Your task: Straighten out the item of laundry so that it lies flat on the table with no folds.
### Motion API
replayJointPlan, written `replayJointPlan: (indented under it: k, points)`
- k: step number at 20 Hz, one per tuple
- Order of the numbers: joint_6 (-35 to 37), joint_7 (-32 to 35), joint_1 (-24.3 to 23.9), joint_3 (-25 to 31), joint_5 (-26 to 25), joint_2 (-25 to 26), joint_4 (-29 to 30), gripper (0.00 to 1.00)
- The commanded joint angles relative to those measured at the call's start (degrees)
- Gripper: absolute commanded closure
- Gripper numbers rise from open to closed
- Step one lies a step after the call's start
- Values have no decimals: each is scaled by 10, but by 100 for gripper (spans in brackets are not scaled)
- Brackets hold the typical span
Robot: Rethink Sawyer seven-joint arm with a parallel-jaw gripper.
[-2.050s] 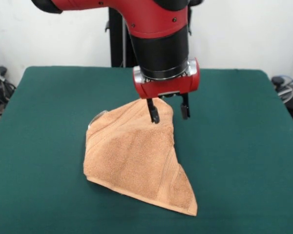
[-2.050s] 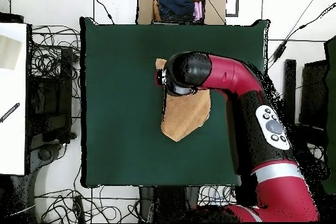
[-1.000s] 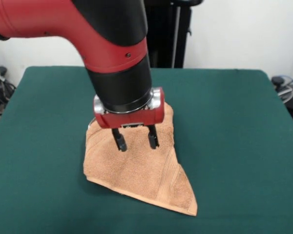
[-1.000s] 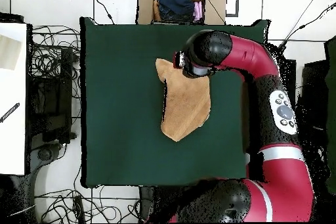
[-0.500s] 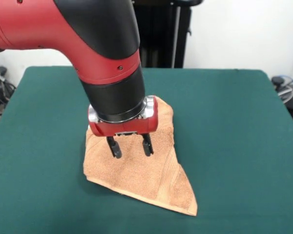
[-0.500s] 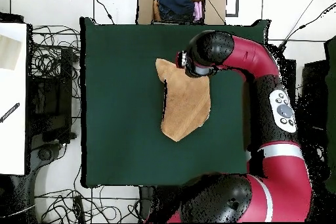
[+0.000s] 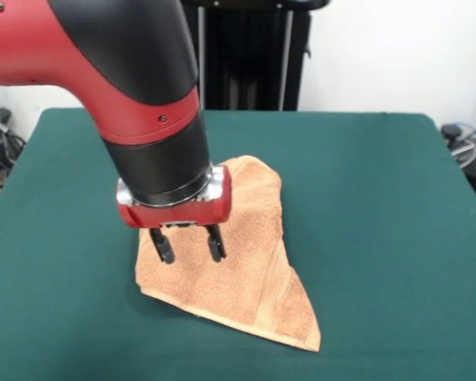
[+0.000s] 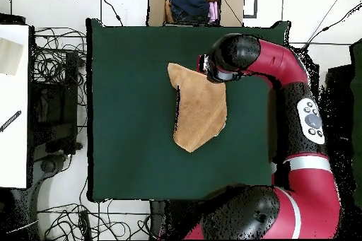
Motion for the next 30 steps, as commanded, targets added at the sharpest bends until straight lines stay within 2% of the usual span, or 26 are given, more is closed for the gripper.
replayJointPlan:
  k: [1,11,17,21,26,30]
  points:
    - [25,-140,-7,38,-26,15,4,0]
    - [60,-168,-2,44,-33,53,-61,0]
    - [41,-179,-16,57,-14,74,-33,0]
    - [48,-192,-15,59,-11,92,-51,0]
    - [35,-197,-18,62,-3,96,-37,0]
    - [35,-210,-21,69,-2,111,-48,0]
